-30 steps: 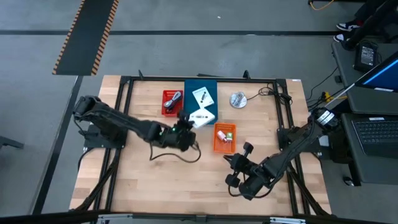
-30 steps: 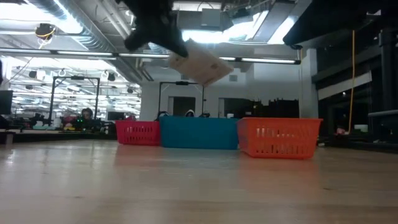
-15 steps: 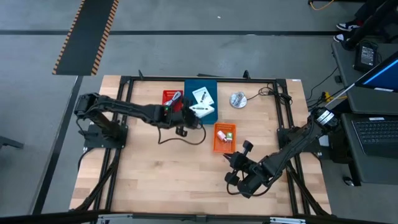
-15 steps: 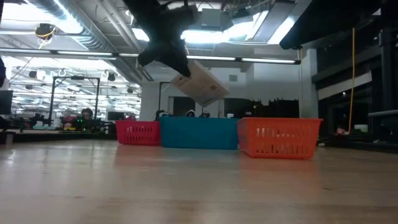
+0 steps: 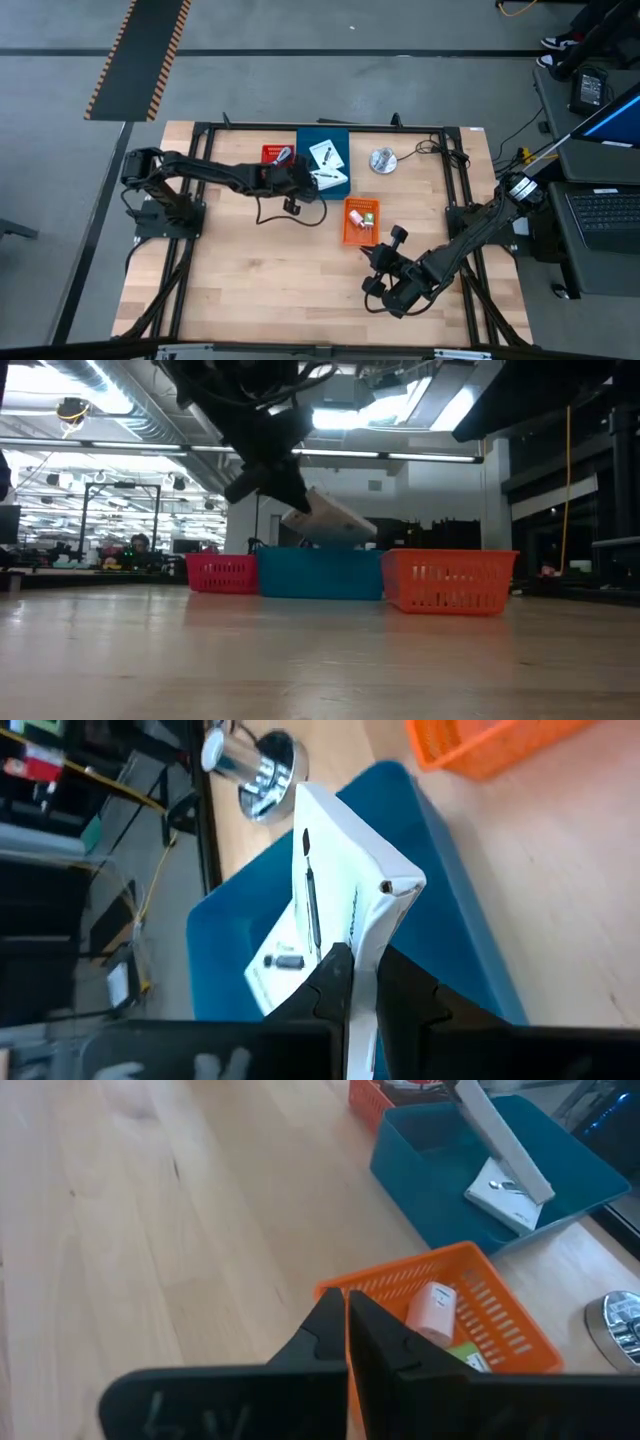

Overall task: Pick and place items into bin
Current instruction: Put the card reader box into the blue bin, then return to Home Position

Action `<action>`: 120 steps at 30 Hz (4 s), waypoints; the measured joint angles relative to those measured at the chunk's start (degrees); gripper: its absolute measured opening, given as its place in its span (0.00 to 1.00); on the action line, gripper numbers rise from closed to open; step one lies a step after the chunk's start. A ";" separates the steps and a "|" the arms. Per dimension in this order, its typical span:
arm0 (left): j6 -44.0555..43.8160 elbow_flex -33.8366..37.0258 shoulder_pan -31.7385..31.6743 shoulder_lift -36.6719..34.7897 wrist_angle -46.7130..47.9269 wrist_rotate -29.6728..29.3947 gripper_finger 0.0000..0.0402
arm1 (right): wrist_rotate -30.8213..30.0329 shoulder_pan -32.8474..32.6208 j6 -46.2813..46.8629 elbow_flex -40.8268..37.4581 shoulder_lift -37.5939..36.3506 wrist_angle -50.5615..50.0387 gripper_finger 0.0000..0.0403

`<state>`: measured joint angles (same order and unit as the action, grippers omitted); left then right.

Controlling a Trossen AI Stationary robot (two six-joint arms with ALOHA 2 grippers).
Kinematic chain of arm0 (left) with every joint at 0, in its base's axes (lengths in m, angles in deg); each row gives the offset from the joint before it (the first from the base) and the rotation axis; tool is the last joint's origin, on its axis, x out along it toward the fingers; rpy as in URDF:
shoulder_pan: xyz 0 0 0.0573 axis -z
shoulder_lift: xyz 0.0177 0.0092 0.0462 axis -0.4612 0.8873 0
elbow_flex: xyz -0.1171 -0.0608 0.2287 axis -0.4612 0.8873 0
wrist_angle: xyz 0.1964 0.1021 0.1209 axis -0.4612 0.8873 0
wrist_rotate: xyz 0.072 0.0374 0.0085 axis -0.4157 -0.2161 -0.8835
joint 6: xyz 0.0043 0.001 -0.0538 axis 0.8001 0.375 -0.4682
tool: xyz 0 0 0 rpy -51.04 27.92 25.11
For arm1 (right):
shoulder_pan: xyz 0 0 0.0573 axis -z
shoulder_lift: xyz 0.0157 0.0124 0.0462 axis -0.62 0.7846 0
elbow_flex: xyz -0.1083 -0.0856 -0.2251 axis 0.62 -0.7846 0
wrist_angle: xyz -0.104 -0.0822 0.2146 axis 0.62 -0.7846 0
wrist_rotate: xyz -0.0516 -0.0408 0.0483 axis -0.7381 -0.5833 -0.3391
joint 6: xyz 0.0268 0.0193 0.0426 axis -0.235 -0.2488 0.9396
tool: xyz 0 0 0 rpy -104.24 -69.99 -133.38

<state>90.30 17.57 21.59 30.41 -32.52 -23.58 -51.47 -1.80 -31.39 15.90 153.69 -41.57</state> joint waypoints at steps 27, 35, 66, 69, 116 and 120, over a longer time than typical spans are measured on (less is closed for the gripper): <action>-0.13 2.75 -4.30 6.16 -8.85 2.74 0.10 | -0.05 0.00 0.03 -0.02 -0.02 -1.62 0.00; -2.09 2.75 -4.26 6.12 -8.58 4.44 0.23 | -0.05 0.00 0.20 -0.02 -0.02 -1.63 0.00; -11.76 2.75 3.63 -13.32 8.05 4.58 0.14 | 5.63 4.11 -3.04 0.51 -3.29 -1.88 0.00; -13.66 2.75 4.36 -18.42 9.29 7.82 0.04 | 7.91 5.64 -6.37 0.63 -6.96 -2.10 0.00; -32.13 54.91 3.37 -90.40 -7.74 6.22 0.01 | 39.56 30.78 -54.34 -34.01 -49.62 41.63 0.00; -31.07 56.91 3.39 -90.32 -12.75 9.55 0.00 | 39.60 30.86 -54.28 -34.51 -53.89 38.30 0.00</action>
<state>59.23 74.48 24.99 -59.91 -45.28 -14.03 -11.87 29.06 -85.67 -18.62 99.80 -3.26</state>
